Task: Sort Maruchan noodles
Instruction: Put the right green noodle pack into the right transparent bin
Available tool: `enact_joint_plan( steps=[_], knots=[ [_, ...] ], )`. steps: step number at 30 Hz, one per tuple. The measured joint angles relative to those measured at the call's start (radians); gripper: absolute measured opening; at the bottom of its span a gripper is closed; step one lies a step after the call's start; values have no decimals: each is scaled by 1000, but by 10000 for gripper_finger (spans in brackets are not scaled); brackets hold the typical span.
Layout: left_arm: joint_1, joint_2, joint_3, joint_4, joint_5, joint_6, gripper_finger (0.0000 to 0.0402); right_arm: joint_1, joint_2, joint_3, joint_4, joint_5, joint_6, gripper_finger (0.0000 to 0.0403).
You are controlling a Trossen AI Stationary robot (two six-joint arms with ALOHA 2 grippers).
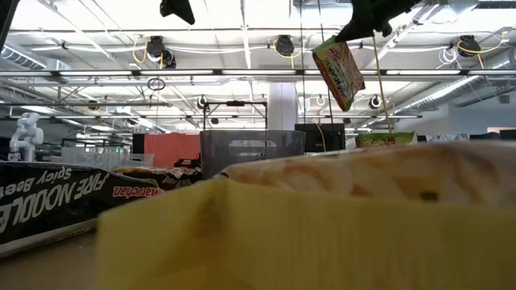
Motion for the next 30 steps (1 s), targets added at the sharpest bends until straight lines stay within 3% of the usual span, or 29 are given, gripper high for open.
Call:
enact_joint_plan(
  steps=[4,17,30],
  knots=[
    [0,0,0,0,0,0,37,-48,24,0,3,72,-3,0],
    [0,0,0,0,0,4,37,-201,169,0,94,61,-87,0],
    [0,0,0,0,0,5,37,-327,325,0,195,-109,-54,0]
  ],
)
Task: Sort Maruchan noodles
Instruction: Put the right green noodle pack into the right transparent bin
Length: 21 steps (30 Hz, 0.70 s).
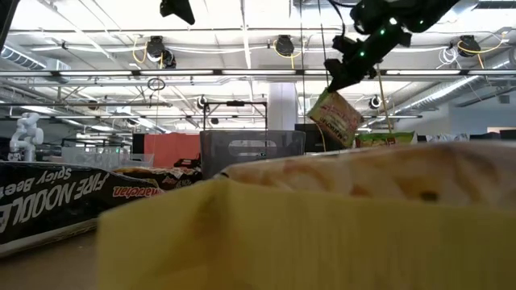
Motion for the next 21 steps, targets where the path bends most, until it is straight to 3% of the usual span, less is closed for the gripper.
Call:
enact_joint_plan(
  steps=[11,15,21],
  knots=[
    [0,0,0,0,0,0,37,-40,95,-11,49,-29,-26,0],
    [0,0,0,0,0,-1,37,-52,100,-67,130,-90,-11,0],
    [0,0,0,0,0,-1,37,-57,101,-151,194,-92,28,0]
  ],
)
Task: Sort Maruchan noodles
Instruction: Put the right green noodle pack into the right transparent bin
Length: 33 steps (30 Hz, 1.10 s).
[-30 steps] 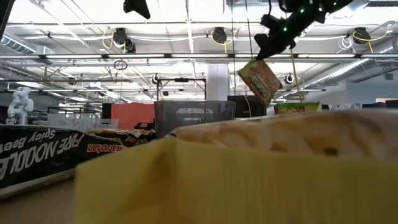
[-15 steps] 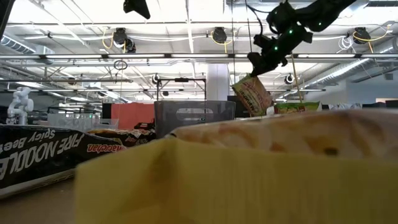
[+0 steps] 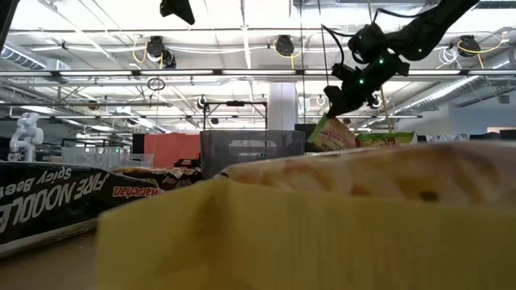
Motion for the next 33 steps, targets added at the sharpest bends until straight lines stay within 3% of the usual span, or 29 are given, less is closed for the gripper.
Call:
enact_joint_plan(
  steps=[14,21,33],
  knots=[
    [0,0,0,0,0,-3,37,-5,-106,-29,-10,2,15,0],
    [0,0,0,1,0,-4,37,-18,-170,-29,-68,1,144,0],
    [0,0,0,1,0,-20,37,-18,-171,-29,-41,-1,342,0]
  ],
)
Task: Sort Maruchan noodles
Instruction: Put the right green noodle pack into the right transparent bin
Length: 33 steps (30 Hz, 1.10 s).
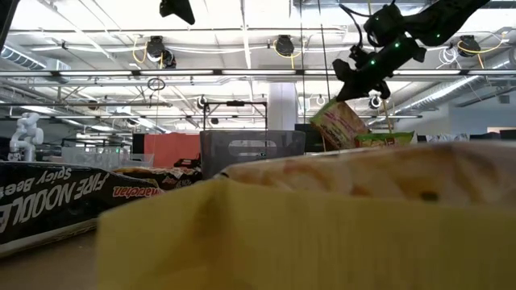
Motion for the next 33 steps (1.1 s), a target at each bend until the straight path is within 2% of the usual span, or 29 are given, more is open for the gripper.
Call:
enact_joint_plan(
  steps=[3,9,20,25,33],
  knots=[
    [0,0,0,0,0,-2,37,0,0,0,23,-47,56,0],
    [0,0,0,0,0,-2,37,0,0,0,27,-52,129,0],
    [0,0,0,0,-2,-5,37,0,0,0,29,-77,108,0],
    [0,0,0,0,-96,27,37,1,0,0,47,-77,107,0],
    [-2,15,0,-1,-124,40,37,1,0,0,71,-85,86,0]
  ],
)
